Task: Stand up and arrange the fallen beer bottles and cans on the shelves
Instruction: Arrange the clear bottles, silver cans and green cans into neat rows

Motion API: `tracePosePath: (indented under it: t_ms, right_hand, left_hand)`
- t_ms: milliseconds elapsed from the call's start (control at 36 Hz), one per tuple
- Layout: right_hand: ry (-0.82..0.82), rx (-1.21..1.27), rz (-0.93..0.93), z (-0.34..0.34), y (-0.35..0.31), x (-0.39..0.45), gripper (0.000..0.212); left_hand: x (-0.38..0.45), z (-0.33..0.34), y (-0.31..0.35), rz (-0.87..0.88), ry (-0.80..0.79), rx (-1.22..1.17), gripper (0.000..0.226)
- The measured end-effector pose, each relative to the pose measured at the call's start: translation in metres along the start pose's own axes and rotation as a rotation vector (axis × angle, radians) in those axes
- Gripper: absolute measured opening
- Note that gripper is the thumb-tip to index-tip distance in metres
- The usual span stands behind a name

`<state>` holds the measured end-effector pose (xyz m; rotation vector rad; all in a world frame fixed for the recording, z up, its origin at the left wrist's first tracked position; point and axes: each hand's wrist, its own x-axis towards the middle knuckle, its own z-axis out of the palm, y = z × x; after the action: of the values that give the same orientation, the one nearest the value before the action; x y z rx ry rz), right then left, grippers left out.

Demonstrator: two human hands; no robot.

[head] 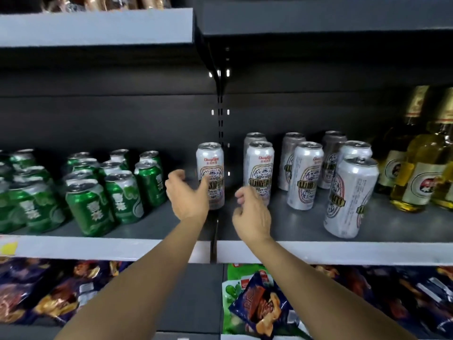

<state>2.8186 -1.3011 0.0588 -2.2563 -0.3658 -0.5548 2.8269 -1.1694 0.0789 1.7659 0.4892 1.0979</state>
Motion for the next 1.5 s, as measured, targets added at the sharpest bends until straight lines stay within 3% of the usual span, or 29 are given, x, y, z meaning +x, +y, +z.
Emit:
tracePosePath:
  t_ms: [83, 278, 417, 472, 750, 917, 1083, 1500]
  right_hand:
    - [-0.162, -0.063, -0.004, 0.008, -0.004, 0.007, 0.047]
    - [-0.284, -0.010, 0.130, 0.023, -0.014, 0.030, 0.070]
    - [-0.327, 0.086, 0.192, 0.037, -0.016, 0.040, 0.082]
    - [-0.334, 0.141, 0.221, 0.044, -0.016, 0.045, 0.088]
    - [-0.237, 0.257, 0.288, 0.075, -0.005, 0.064, 0.099]
    - [-0.204, 0.068, 0.289, 0.073, -0.018, 0.063, 0.078]
    - [-0.203, -0.037, 0.294, 0.077, -0.014, 0.075, 0.069]
    - [-0.143, -0.056, 0.346, 0.086, -0.016, 0.090, 0.055]
  left_hand:
    - [0.021, 0.003, -0.003, -0.124, -0.138, -0.110, 0.055]
    - [0.037, 0.009, 0.014, -0.233, -0.425, -0.336, 0.046]
    - [0.038, 0.012, -0.008, -0.173, -0.605, -0.205, 0.042]
    - [0.042, 0.016, -0.017, -0.119, -0.611, -0.130, 0.055]
    - [0.061, 0.029, -0.020, -0.174, -0.676, -0.242, 0.050]
    - [0.068, 0.055, -0.026, -0.188, -0.577, -0.155, 0.076]
    - [0.082, 0.067, -0.026, -0.160, -0.563, -0.083, 0.058]
    - [0.096, 0.083, -0.031, -0.119, -0.622, -0.022, 0.056]
